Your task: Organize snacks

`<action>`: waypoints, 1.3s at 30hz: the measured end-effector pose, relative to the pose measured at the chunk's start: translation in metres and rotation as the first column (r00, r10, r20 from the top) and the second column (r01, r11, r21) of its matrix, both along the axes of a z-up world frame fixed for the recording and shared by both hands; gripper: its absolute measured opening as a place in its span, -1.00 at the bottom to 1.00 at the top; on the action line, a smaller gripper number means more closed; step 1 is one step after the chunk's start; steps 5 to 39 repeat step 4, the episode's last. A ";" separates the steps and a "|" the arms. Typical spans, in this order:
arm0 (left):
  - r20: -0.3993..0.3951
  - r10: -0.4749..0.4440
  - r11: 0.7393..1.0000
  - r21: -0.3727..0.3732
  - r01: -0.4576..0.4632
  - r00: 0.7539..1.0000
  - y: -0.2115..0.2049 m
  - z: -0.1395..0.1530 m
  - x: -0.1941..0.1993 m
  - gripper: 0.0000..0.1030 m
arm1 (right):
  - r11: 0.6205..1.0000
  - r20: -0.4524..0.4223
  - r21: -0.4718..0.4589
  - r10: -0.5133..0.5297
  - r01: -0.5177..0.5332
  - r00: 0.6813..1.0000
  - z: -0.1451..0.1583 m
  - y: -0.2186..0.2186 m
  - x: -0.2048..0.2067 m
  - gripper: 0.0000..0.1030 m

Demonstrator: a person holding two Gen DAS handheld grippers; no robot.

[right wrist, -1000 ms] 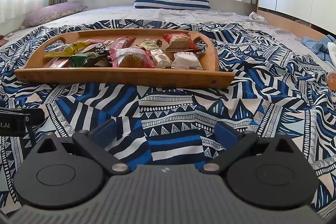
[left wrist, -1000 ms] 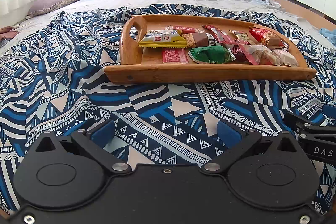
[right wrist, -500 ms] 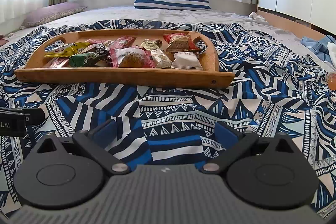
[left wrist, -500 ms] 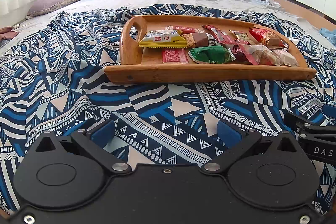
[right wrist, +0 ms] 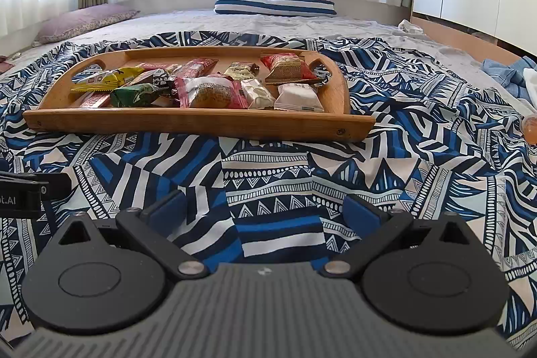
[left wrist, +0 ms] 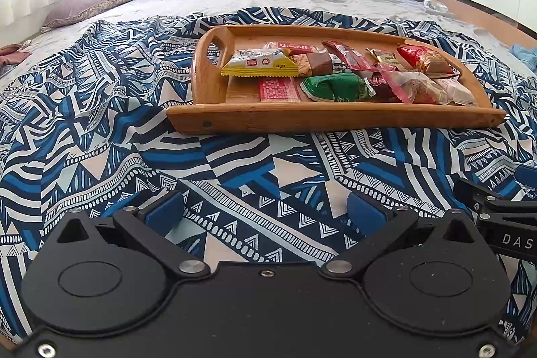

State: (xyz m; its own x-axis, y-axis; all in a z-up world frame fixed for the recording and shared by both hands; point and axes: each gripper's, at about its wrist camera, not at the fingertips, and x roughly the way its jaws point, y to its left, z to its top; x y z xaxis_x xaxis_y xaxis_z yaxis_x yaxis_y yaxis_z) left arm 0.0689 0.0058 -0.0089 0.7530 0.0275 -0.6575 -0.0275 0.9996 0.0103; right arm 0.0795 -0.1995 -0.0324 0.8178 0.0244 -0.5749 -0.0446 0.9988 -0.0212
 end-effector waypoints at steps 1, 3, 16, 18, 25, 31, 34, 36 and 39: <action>0.000 0.000 1.000 0.000 0.000 1.000 0.000 0.000 0.000 1.00 | 1.000 0.000 0.000 0.000 0.000 1.000 0.000 0.000 0.000 1.00; 0.000 0.000 1.000 0.001 0.000 1.000 0.000 0.000 0.000 1.00 | 1.000 0.000 0.001 0.000 0.000 1.000 0.000 0.000 0.000 1.00; 0.000 0.000 1.000 0.001 0.000 1.000 0.000 0.000 0.000 1.00 | 1.000 0.000 0.000 0.000 0.000 1.000 0.000 0.000 0.000 1.00; 0.000 0.000 1.000 0.001 0.000 1.000 0.000 0.000 0.000 1.00 | 1.000 0.000 0.000 0.000 0.000 1.000 0.000 0.000 0.000 1.00; 0.000 0.000 1.000 0.001 0.000 1.000 0.000 0.000 0.000 1.00 | 1.000 0.000 0.000 0.000 0.000 1.000 0.000 0.000 0.000 1.00; 0.000 0.000 1.000 0.001 0.000 1.000 0.000 0.000 0.000 1.00 | 1.000 0.000 0.000 0.000 0.000 1.000 0.000 0.000 0.000 1.00; 0.000 0.000 1.000 0.001 0.000 1.000 0.000 0.000 0.000 1.00 | 1.000 0.000 0.000 0.000 0.000 1.000 0.000 0.000 0.000 1.00; 0.000 0.000 1.000 0.001 0.000 1.000 0.000 0.000 0.000 1.00 | 1.000 0.000 0.000 0.000 0.000 1.000 0.000 0.000 0.000 1.00; 0.000 0.000 1.000 0.001 0.000 1.000 0.000 0.000 0.000 1.00 | 1.000 0.000 0.000 0.000 0.000 1.000 0.000 0.000 0.000 1.00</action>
